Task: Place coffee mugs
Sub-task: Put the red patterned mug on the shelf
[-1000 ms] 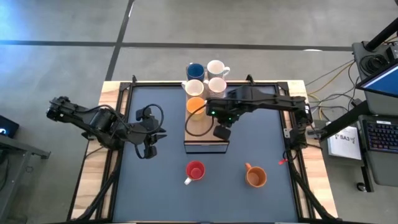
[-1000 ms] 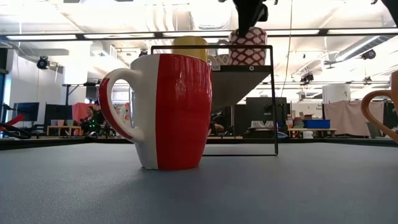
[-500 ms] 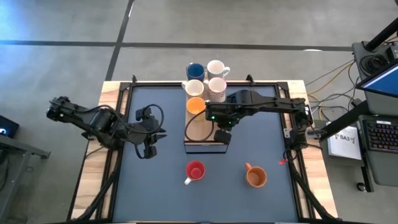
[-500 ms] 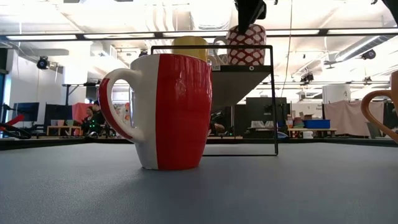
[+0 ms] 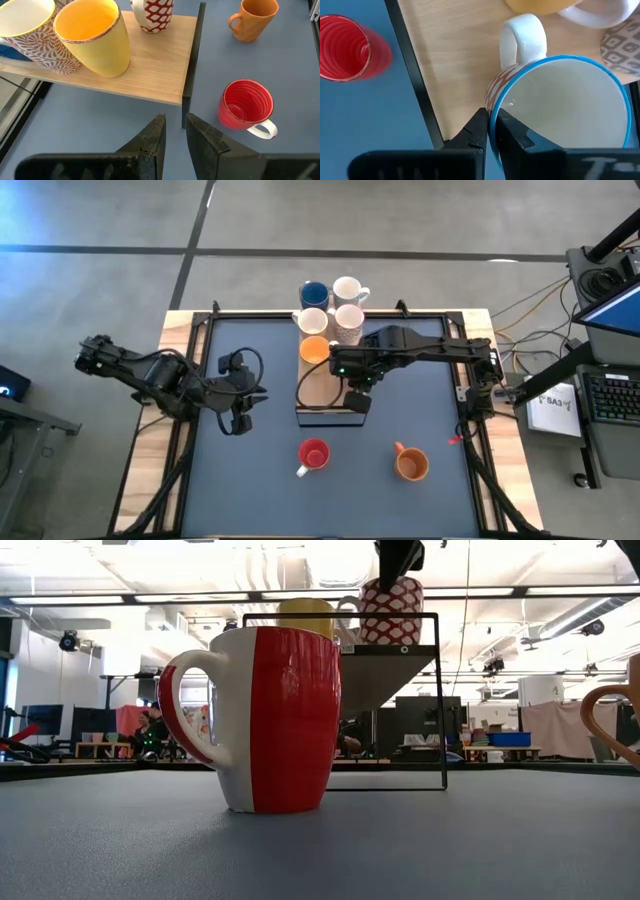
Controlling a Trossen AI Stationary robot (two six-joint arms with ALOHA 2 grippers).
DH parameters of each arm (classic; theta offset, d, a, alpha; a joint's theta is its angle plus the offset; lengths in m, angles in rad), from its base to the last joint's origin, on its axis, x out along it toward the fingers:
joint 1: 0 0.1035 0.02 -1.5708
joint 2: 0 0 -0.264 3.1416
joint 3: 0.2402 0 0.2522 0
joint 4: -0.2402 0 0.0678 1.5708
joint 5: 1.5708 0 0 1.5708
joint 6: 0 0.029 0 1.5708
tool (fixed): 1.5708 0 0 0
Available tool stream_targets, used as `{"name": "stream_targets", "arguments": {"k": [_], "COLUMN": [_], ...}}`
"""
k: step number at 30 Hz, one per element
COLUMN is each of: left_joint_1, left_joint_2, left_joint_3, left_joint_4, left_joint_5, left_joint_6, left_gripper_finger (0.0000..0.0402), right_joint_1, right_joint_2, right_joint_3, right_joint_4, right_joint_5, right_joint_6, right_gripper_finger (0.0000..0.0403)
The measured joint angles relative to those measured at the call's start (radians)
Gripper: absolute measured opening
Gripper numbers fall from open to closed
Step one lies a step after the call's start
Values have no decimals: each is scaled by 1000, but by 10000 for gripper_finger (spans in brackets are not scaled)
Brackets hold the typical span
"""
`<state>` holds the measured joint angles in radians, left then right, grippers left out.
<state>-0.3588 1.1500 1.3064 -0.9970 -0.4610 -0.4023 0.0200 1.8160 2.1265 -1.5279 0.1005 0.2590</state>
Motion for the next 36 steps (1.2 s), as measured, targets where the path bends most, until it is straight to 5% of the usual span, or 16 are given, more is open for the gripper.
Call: {"name": "stream_targets", "arguments": {"k": [12, 36], "left_joint_1": [0, 0], "left_joint_2": [0, 0], "left_joint_3": [0, -15], "left_joint_4": [-9, -14], "left_joint_5": [0, 0], "left_joint_6": [-1, -19], "left_gripper_finger": [57, 57], "right_joint_1": [0, 6], "right_joint_2": [0, -32], "right_joint_3": [30, 72], "right_joint_4": [1, -43], "right_joint_5": [5, -49], "right_joint_6": [-106, -200], "right_gripper_finger": [94, 79]}}
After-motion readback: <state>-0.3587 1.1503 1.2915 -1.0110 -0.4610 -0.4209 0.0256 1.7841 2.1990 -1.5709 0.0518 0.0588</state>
